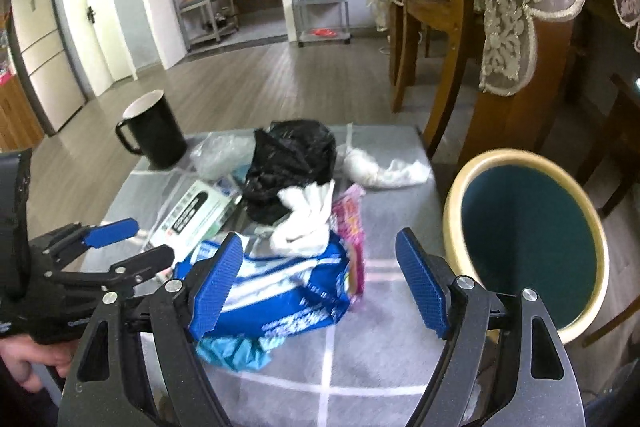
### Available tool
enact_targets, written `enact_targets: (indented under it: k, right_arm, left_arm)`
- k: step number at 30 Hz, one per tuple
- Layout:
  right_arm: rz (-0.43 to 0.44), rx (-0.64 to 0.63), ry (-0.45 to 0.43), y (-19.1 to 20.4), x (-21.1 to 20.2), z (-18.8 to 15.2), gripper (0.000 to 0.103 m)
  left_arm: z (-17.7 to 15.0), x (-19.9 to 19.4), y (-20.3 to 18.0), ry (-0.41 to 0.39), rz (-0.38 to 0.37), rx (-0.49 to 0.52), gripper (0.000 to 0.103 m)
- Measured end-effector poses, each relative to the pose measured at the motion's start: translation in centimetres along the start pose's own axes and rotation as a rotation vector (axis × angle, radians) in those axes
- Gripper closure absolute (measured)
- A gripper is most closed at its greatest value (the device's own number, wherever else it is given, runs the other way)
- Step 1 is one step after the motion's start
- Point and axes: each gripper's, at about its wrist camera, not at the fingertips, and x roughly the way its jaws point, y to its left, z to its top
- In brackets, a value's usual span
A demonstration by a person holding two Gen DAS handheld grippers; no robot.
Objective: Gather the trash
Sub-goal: 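Move the left tool to the blue wipes packet while the right tool nears the pink wrapper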
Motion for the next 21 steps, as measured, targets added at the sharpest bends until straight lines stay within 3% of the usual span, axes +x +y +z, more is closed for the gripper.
enact_targets:
  k: [5, 11, 21]
  right_arm:
    - [0.033, -0.018, 0.035, 0.9, 0.2, -1.1, 0.024]
    - [0.066, -0.004, 0.089, 1.0, 0.8, -2.0, 0.024]
    - [-0.014, 0.147, 0.142, -4.2, 1.6, -3.0, 0.024]
  left_arm:
    - [-0.9, 0.5, -0.1, 0.025, -0.002, 0.013, 0.044]
    - [-1.2, 0.3, -0.3, 0.036, -0.038, 0.013, 0.046]
    - [-1.6, 0.2, -4.0, 0.028, -0.095, 0.143, 0.046]
